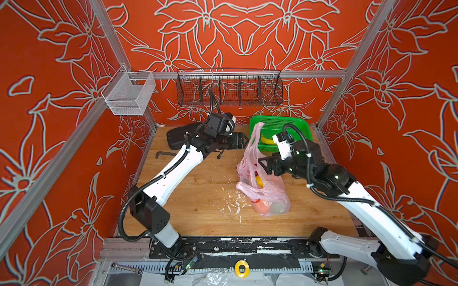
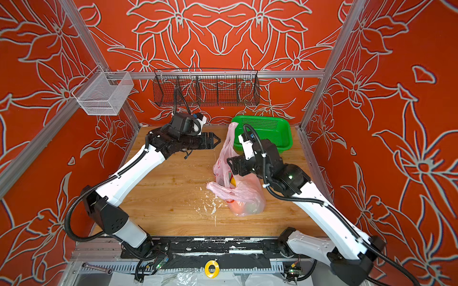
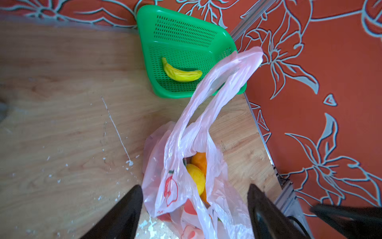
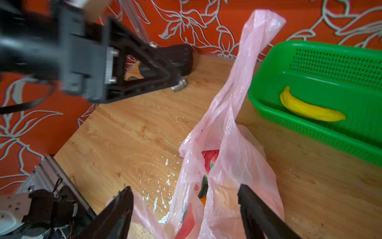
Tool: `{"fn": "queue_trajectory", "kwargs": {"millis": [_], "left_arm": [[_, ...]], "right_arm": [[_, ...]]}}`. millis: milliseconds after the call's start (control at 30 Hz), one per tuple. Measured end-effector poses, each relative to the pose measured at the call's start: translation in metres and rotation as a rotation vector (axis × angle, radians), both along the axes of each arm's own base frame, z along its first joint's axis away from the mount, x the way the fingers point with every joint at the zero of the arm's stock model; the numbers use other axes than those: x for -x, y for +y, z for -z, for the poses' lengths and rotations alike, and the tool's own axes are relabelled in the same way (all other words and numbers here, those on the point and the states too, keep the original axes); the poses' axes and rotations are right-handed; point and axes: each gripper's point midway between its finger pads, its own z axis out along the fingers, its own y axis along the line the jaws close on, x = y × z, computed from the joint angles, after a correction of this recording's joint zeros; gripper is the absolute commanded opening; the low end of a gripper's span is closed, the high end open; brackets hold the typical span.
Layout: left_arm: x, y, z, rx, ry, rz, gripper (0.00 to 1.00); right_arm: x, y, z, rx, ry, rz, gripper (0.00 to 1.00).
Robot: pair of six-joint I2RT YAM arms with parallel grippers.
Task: Untie the knot of the plastic bag and take out the fruit
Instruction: Open the plastic bag at the center of the table.
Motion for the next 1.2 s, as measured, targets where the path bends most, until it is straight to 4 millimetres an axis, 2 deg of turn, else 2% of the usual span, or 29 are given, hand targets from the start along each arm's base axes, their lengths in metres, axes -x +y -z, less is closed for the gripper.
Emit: {"fn": "queue_trajectory", "kwargs": {"millis": [100,167,333,500,600,733,867,1133,1200], "left_arm": [[0.01,-0.001,0.017,0.009,0.097,-0.012,0.78],[0.019,-0.005,0.039,-0.002,0.177,-0.001,0.79],[0.035,-0.025,0.087,-0.083,0.311,0.042,0.79],[0.046,-0.042,0.121,-0.136,0.395,0.087,0.79],[0.046,-0.047,0.136,-0.145,0.433,0.099,0.78],[0.046,-0.05,0.151,-0.154,0.47,0.111,0.68],[0.046,-0.052,0.158,-0.158,0.485,0.114,0.49],[0.045,-0.051,0.158,-0.158,0.479,0.114,0.14],[0.044,-0.05,0.16,-0.158,0.48,0.113,0.12]], "right_arm": [[-0.016,-0.004,0.03,0.077,0.093,0.06,0.82],[-0.021,-0.006,0.053,0.136,0.155,0.082,0.83],[-0.026,-0.005,0.095,0.24,0.257,0.075,0.85],[-0.025,-0.003,0.13,0.31,0.334,0.044,0.83],[-0.022,-0.006,0.147,0.349,0.366,0.036,0.74],[-0.021,-0.008,0.16,0.371,0.376,0.037,0.61],[-0.022,-0.013,0.17,0.396,0.375,0.047,0.46],[-0.031,-0.026,0.176,0.368,0.362,0.091,0.01],[-0.032,-0.031,0.173,0.339,0.354,0.108,0.0]]}}
